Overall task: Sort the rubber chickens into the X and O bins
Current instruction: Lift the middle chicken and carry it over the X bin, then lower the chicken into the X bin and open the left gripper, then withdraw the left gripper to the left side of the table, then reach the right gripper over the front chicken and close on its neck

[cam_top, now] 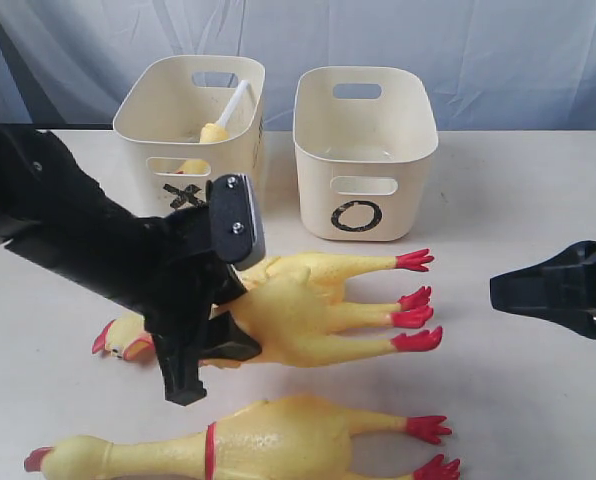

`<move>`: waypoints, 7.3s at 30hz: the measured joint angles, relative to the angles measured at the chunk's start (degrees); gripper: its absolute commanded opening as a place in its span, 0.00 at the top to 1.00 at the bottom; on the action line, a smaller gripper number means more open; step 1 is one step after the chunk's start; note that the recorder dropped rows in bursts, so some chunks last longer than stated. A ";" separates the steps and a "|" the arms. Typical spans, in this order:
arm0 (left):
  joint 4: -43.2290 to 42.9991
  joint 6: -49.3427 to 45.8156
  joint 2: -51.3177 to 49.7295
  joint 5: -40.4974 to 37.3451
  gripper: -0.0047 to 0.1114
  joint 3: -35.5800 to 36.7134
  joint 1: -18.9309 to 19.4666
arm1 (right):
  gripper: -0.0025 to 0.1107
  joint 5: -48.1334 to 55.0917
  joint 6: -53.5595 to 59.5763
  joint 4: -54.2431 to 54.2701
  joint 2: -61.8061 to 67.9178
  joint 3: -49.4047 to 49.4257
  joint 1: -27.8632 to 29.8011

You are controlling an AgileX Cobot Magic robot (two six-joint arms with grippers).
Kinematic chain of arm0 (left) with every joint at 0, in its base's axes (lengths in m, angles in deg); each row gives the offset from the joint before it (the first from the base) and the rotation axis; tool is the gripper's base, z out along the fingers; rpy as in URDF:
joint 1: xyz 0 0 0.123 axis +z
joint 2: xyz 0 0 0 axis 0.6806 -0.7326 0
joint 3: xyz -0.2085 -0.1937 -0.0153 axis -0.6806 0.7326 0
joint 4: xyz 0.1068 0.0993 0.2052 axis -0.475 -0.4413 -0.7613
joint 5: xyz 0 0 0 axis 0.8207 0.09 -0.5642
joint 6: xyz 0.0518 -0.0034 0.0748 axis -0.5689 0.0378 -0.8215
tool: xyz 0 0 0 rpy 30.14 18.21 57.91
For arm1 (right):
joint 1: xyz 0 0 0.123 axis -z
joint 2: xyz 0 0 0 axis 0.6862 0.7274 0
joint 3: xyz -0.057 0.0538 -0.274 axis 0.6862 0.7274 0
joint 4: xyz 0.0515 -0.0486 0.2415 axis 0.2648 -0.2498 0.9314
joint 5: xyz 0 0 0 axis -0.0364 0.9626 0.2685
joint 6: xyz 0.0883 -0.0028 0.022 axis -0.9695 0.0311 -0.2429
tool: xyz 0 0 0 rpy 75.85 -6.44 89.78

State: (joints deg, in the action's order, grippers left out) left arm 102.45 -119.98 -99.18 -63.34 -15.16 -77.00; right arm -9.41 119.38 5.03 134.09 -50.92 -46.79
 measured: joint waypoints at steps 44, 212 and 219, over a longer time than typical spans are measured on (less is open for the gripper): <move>1.23 24.70 -14.46 45.87 0.96 -21.47 15.10 | 0.98 -0.12 0.17 0.22 0.00 0.00 0.00; -27.85 59.14 58.75 -2.84 0.96 13.55 21.44 | 0.41 -36.16 34.51 1.95 58.32 -32.02 -59.88; -27.96 59.14 58.75 -2.84 0.96 13.55 21.44 | 0.41 -35.18 34.51 1.81 60.80 -32.13 -59.88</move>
State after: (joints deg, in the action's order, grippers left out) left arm 74.49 -60.84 -40.44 -66.18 -1.61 -55.56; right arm -44.58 153.89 6.84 194.89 -83.05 -106.67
